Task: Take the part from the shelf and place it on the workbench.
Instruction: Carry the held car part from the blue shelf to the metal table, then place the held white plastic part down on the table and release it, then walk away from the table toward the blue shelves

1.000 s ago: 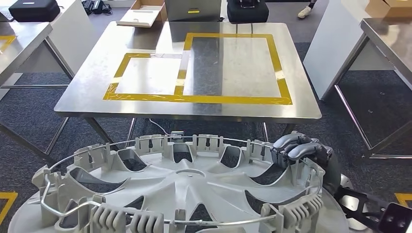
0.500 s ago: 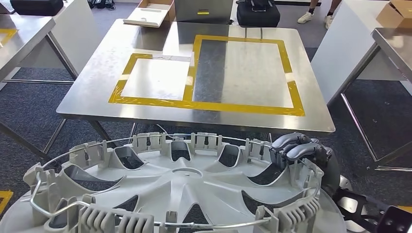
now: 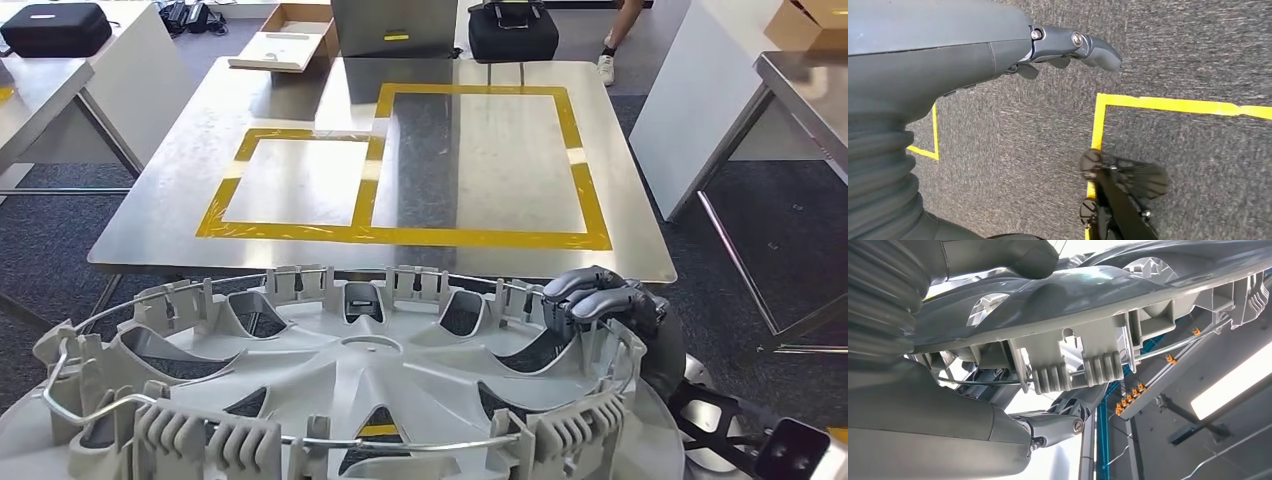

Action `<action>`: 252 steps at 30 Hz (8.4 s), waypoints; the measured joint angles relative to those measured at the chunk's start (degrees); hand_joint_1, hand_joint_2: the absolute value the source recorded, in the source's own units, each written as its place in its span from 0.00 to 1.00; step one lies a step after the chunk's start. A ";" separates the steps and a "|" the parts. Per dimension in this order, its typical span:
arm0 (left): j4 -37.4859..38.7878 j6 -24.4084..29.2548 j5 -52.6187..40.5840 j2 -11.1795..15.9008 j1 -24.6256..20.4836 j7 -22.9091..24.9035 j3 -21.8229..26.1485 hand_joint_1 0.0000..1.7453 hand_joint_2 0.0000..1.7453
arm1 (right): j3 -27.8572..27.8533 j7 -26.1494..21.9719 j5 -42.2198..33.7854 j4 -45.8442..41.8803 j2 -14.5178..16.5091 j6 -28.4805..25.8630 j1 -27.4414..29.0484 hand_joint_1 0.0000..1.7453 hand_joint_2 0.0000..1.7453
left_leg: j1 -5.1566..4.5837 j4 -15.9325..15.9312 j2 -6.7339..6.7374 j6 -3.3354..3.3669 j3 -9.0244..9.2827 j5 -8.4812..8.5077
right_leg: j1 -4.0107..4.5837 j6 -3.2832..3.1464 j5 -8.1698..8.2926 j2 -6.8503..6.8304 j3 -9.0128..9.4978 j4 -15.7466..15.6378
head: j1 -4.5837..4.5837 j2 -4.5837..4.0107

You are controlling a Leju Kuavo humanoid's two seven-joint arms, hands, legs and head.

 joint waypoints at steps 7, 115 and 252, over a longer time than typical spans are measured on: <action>-0.13 0.99 0.09 0.41 0.41 1.32 0.01 0.00 1.00 | 0.25 0.01 -0.36 0.00 -0.04 -0.70 -0.11 1.00 1.00 | -0.09 -9.18 -0.04 2.29 3.72 2.92 | 0.31 2.19 -2.16 0.08 0.76 0.72 | 0.08 0.00; -0.27 0.06 -0.39 1.17 1.83 -1.11 0.17 0.00 1.00 | -1.82 -0.01 12.19 -0.10 -1.46 -16.95 6.56 1.00 1.00 | 0.07 -9.67 -0.08 1.78 4.78 2.78 | 0.84 1.66 -1.49 0.02 2.31 -1.44 | 0.22 0.00; 0.13 0.60 -0.52 0.17 1.38 -10.81 3.78 0.00 0.00 | -0.69 -0.22 18.10 0.14 -4.80 -62.94 17.27 0.00 0.00 | 1.74 -6.58 0.00 -1.80 2.21 1.04 | -1.17 0.46 -0.61 0.16 0.20 0.10 | 0.37 0.00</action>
